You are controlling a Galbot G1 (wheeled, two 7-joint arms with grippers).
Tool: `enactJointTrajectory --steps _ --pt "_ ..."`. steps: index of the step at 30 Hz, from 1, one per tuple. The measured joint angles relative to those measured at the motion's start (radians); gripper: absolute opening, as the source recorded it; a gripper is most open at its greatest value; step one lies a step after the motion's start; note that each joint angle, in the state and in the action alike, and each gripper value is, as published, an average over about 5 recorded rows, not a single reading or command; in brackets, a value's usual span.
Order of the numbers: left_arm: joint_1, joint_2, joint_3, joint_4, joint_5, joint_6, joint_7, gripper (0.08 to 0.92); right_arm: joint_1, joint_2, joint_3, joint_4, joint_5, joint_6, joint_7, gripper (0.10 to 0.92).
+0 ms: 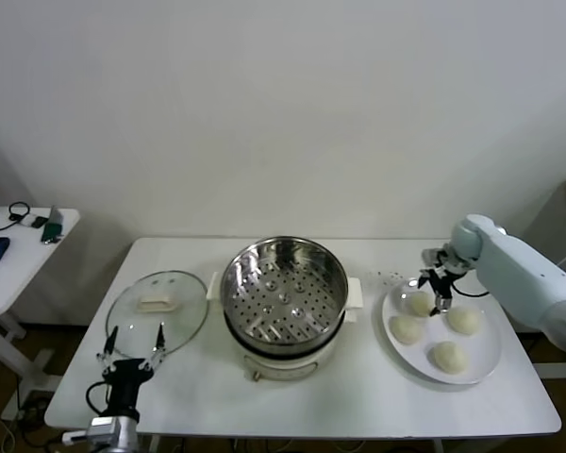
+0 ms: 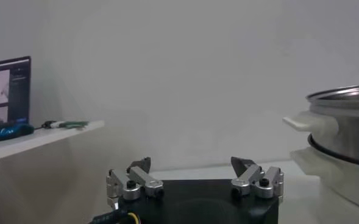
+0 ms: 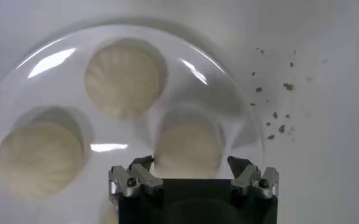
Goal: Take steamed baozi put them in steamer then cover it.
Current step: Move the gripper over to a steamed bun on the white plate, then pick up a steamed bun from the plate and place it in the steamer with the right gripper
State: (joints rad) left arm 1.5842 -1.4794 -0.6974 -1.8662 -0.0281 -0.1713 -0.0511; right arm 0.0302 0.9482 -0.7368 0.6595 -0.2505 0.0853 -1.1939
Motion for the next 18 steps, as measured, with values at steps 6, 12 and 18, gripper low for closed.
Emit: enactJointTrajectory --steps 6,12,18 --pt "-0.002 0.001 -0.001 0.004 -0.002 0.003 -0.005 0.823 0.005 0.017 -0.006 -0.023 -0.006 0.006 -0.002 0.792" --pt "-0.005 0.002 -0.001 0.006 -0.003 0.006 -0.009 0.823 0.011 0.024 -0.010 -0.036 -0.013 0.015 -0.003 0.730" --pt "-0.008 0.003 -0.003 0.007 -0.005 0.009 -0.012 0.823 0.026 0.022 -0.023 -0.034 -0.009 0.026 -0.007 0.707"
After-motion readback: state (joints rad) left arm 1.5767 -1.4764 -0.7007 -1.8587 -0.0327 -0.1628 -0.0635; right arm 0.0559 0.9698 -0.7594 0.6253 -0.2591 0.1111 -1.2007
